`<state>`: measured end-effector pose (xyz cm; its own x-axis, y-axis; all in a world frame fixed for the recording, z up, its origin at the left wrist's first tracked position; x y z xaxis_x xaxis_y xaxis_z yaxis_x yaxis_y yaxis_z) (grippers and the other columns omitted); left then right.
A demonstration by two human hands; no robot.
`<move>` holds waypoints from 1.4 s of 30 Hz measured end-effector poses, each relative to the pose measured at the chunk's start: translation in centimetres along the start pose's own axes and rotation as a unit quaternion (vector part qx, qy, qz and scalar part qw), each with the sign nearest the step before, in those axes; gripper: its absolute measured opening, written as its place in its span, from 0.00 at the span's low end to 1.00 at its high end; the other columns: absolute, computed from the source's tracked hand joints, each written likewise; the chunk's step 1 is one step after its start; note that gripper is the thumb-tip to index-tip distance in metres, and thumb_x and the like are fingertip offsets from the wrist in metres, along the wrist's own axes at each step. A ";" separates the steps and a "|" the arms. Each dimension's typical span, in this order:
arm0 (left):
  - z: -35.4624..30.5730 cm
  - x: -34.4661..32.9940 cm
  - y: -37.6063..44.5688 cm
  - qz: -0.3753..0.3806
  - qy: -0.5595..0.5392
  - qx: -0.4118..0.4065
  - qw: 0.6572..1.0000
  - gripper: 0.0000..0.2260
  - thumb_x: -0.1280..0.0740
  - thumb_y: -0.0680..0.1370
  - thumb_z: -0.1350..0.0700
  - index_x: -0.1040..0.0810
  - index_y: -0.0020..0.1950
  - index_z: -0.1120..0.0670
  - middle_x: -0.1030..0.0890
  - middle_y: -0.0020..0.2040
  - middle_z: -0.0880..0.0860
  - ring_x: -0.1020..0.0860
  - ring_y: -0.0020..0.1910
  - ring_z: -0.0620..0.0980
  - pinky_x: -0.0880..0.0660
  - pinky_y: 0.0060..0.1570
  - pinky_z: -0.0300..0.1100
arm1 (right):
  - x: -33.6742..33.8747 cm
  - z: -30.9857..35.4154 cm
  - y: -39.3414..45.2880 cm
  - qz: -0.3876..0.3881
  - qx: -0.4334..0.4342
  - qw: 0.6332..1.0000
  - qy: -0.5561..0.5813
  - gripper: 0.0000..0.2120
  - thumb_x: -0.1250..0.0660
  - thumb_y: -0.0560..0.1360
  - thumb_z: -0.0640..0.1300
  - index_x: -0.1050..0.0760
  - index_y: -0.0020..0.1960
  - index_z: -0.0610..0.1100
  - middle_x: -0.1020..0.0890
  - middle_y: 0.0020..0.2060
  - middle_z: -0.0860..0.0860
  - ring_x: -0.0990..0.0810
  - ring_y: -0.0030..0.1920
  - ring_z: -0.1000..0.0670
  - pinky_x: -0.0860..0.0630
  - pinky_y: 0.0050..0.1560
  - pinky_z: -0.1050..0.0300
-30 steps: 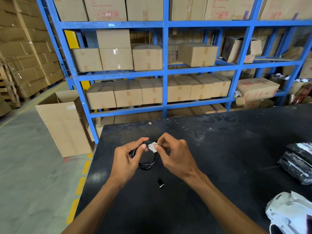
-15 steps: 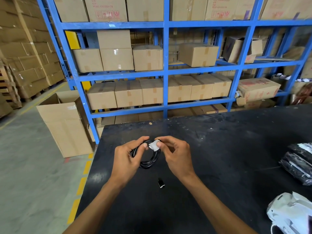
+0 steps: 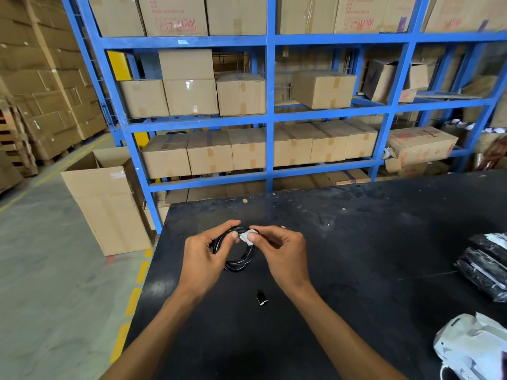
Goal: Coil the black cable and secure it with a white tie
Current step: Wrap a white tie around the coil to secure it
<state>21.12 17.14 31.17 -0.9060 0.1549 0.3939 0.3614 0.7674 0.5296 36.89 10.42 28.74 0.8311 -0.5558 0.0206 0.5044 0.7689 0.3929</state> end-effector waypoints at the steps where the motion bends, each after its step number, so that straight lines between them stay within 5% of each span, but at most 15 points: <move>1: 0.0 -0.1 0.0 0.006 -0.001 0.003 1.000 0.13 0.31 0.77 0.57 0.19 0.60 0.48 0.17 0.52 0.39 0.21 0.54 0.31 0.27 0.54 0.27 | 0.1 0.1 0.1 -0.002 0.006 1.000 -0.008 0.07 0.25 0.72 0.37 0.15 0.50 0.43 0.12 0.42 0.54 0.14 0.45 0.58 0.19 0.48 0.65; 5: 0.4 -0.5 -0.1 0.027 0.005 0.012 1.000 0.13 0.31 0.77 0.56 0.19 0.60 0.47 0.16 0.49 0.39 0.19 0.51 0.34 0.24 0.53 0.31 | 0.1 -0.6 0.6 0.034 -0.014 0.999 -0.021 0.04 0.25 0.73 0.38 0.15 0.47 0.42 0.12 0.41 0.51 0.14 0.45 0.57 0.20 0.48 0.64; 11: -0.1 -1.3 -0.2 0.067 -0.011 0.001 0.998 0.12 0.31 0.77 0.56 0.19 0.60 0.47 0.14 0.47 0.44 0.18 0.51 0.38 0.23 0.53 0.33 | -0.5 -0.5 0.8 0.117 -0.015 0.993 -0.029 0.12 0.24 0.71 0.36 0.17 0.54 0.43 0.12 0.48 0.50 0.14 0.50 0.54 0.19 0.55 0.59; 15: 0.5 -1.9 -0.1 0.071 -0.061 0.035 0.995 0.12 0.29 0.76 0.53 0.20 0.59 0.46 0.14 0.45 0.50 0.17 0.48 0.47 0.22 0.51 0.40 | 0.5 -0.3 0.6 0.051 0.014 0.998 -0.040 0.12 0.25 0.71 0.34 0.15 0.54 0.43 0.12 0.45 0.52 0.14 0.47 0.56 0.18 0.51 0.61; 21: 2.6 -2.3 -0.4 0.059 -0.196 0.128 0.970 0.12 0.29 0.75 0.59 0.18 0.57 0.49 0.13 0.43 0.50 0.17 0.46 0.43 0.24 0.50 0.39 | 2.1 -1.1 0.6 -0.040 0.021 0.997 -0.056 0.13 0.24 0.71 0.37 0.15 0.55 0.43 0.12 0.46 0.50 0.14 0.45 0.58 0.18 0.49 0.62; 27: 4.8 -3.7 -1.4 0.025 -0.308 0.205 0.928 0.14 0.32 0.77 0.61 0.21 0.63 0.55 0.13 0.49 0.56 0.16 0.52 0.55 0.23 0.56 0.47 | 1.7 -3.3 -0.1 -0.087 -0.026 0.995 -0.033 0.13 0.24 0.71 0.36 0.16 0.55 0.44 0.14 0.46 0.56 0.15 0.46 0.61 0.19 0.50 0.66; 34: 7.8 -4.0 -1.7 -0.026 -0.302 0.233 0.924 0.10 0.31 0.75 0.64 0.17 0.55 0.56 0.13 0.42 0.57 0.17 0.39 0.46 0.20 0.44 0.36 | 0.9 -7.8 -1.1 -0.085 -0.084 0.993 0.005 0.13 0.24 0.71 0.37 0.16 0.55 0.44 0.12 0.46 0.53 0.14 0.47 0.59 0.19 0.50 0.65; 39: 10.8 -5.2 -2.0 -0.017 -0.265 0.257 0.929 0.08 0.31 0.76 0.64 0.16 0.51 0.53 0.15 0.35 0.52 0.21 0.33 0.43 0.23 0.39 0.32 | 0.3 -10.9 -0.8 -0.009 -0.129 0.991 0.042 0.09 0.24 0.71 0.36 0.15 0.51 0.45 0.12 0.43 0.51 0.13 0.44 0.56 0.18 0.46 0.62; 42: 13.1 -6.2 -2.1 -0.002 -0.251 0.277 0.928 0.08 0.31 0.76 0.64 0.17 0.50 0.53 0.15 0.35 0.52 0.22 0.32 0.43 0.22 0.40 0.32 | 0.2 -13.9 0.0 0.049 -0.173 0.983 0.043 0.06 0.31 0.78 0.41 0.15 0.47 0.46 0.12 0.40 0.48 0.14 0.40 0.51 0.17 0.41 0.52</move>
<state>23.08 22.69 17.74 -0.9458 0.3148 -0.0800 0.3151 0.9490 0.0092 40.28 14.67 15.97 0.8893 -0.4554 -0.0416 0.4572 0.8876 0.0556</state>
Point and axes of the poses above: each hand's wrist, its own y-axis towards the middle knuckle, its own x-axis out of the back of the hand, z = x × y, the point moved 10 cm from there along y, towards the middle knuckle
